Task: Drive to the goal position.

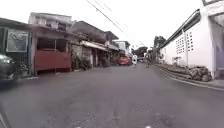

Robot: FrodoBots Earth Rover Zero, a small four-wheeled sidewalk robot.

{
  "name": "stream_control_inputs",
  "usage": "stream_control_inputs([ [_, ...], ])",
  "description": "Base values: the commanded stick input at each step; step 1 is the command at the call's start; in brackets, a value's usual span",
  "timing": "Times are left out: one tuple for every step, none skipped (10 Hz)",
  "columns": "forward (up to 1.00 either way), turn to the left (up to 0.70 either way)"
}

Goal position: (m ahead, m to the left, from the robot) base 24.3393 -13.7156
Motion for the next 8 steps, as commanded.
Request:
stream_control_inputs([
  [1.00,0.02],
  [1.00,0.02],
  [1.00,0.02],
  [1.00,0.02],
  [1.00,0.02],
  [1.00,0.00],
  [1.00,0.00],
  [1.00,0.00],
])
